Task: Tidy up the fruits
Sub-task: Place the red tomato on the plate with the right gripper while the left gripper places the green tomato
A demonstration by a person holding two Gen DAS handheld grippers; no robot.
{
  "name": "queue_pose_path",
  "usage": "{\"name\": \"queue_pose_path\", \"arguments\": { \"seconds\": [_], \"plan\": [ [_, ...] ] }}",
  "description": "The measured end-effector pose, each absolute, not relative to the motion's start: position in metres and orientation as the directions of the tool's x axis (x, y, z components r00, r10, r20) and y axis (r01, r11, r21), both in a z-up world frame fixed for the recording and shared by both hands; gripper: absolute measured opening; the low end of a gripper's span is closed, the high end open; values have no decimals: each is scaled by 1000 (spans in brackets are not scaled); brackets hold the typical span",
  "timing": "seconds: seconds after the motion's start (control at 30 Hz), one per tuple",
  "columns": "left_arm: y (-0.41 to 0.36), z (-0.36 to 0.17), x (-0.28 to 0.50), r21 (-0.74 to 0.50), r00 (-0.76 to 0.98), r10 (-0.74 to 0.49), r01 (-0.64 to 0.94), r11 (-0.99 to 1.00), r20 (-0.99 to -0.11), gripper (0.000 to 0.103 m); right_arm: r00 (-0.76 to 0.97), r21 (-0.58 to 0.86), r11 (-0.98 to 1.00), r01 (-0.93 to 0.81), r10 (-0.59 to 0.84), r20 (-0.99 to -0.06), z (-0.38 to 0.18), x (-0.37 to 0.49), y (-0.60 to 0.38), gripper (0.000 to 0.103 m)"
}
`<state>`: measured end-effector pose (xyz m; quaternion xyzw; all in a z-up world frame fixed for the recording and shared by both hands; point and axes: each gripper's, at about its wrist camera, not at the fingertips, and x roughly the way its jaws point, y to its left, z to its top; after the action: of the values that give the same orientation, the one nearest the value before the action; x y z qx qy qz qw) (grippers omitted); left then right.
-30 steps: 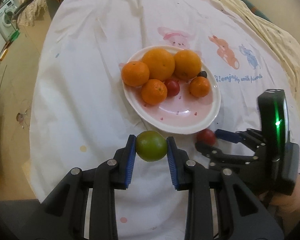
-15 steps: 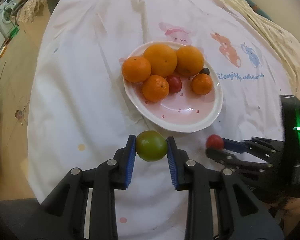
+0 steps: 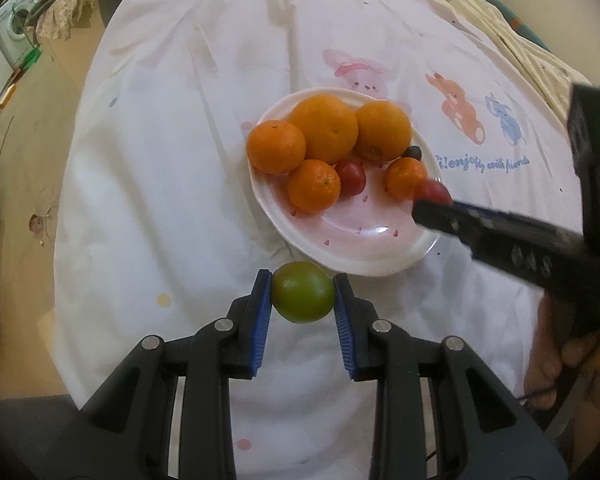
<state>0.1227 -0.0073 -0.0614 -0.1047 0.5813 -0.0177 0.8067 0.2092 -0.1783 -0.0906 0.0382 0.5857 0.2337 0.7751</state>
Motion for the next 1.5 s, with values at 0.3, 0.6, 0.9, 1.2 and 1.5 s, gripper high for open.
{"name": "queue_pose_path", "arguments": {
  "seconds": [0.3,0.6,0.9,1.2,1.5],
  "plan": [
    [1,-66,127,-208,305,-162,-124,970,-939,26,235,301,881,-364,400,-886,-94,237,-161,36],
    [1,-68,130,-211,296,-168,-121,970,-940,26,296,403,861,-310,490,-820,-65,231,-189,65],
    [-6,-71,131,-213,306,-172,-106,971,-936,26,233,416,892,-175,448,-863,-59,183,-232,65],
    [-24,-76,149,-218,328,-174,-99,971,-928,26,235,448,892,-63,450,-862,-77,173,-261,70],
    [-51,-102,171,-256,328,-212,-97,962,-921,26,273,430,903,8,411,-870,-82,183,-280,73]
  ]
}}
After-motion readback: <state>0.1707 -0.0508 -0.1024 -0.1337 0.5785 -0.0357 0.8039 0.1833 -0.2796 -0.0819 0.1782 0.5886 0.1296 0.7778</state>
